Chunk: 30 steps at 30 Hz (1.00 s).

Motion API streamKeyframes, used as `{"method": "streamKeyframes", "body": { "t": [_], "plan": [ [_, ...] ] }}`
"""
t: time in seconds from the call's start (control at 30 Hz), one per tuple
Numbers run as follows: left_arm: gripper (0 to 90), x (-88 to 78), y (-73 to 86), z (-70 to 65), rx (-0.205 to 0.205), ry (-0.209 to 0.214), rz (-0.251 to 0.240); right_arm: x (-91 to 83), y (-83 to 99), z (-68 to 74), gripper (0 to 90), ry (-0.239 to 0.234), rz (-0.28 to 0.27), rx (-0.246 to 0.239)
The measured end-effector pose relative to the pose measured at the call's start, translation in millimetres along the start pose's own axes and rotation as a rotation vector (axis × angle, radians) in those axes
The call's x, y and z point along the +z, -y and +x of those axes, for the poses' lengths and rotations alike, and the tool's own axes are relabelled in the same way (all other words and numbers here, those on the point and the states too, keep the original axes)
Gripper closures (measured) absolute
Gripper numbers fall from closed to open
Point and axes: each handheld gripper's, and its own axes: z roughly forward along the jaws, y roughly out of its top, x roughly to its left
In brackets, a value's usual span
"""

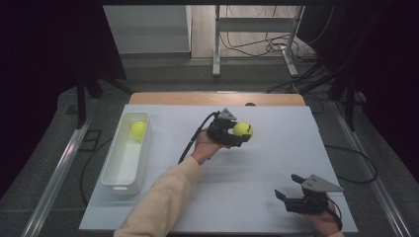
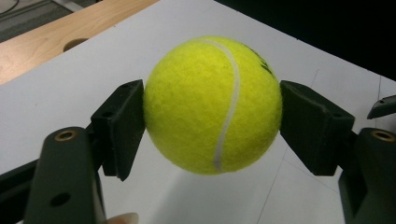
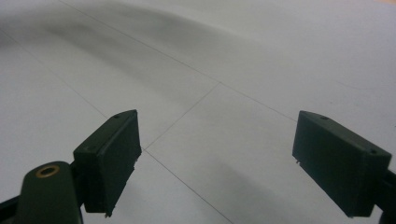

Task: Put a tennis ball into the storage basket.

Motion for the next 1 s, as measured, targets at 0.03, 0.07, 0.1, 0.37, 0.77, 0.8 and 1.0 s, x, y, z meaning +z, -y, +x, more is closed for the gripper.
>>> {"method": "streamKeyframes", "body": {
  "t": [0.03,0.07,0.1,0.37,0.77,0.8,1.0],
  "plan": [
    [26.8,-1.4,0.3,0.0,0.001,-0.002,0.0,0.0,0.0,0.0,15.6,0.0,0.0,0.0],
    [26.8,-3.0,0.8,0.0,-0.001,-0.003,-0.004,0.0,0.0,0.1,15.6,0.0,0.0,0.0],
    [26.8,-4.4,1.0,0.2,0.001,-0.002,-0.004,0.1,-0.1,0.1,15.6,0.0,0.001,-0.001],
    [26.8,-13.9,1.7,-0.4,0.002,-0.009,0.003,0.1,-0.2,0.6,15.6,0.001,0.002,-0.001],
    [26.8,-24.8,3.8,0.6,-0.011,-0.013,-0.005,0.1,-0.3,0.5,15.6,0.003,0.005,-0.003],
    [26.8,-25.8,3.9,1.0,-0.01,-0.014,-0.001,0.0,-0.3,0.6,15.6,0.003,0.004,-0.004],
    [26.8,-31.6,4.5,0.8,-0.015,-0.024,0.005,0.2,-0.3,0.8,15.6,0.004,0.005,-0.005]
  ]
}}
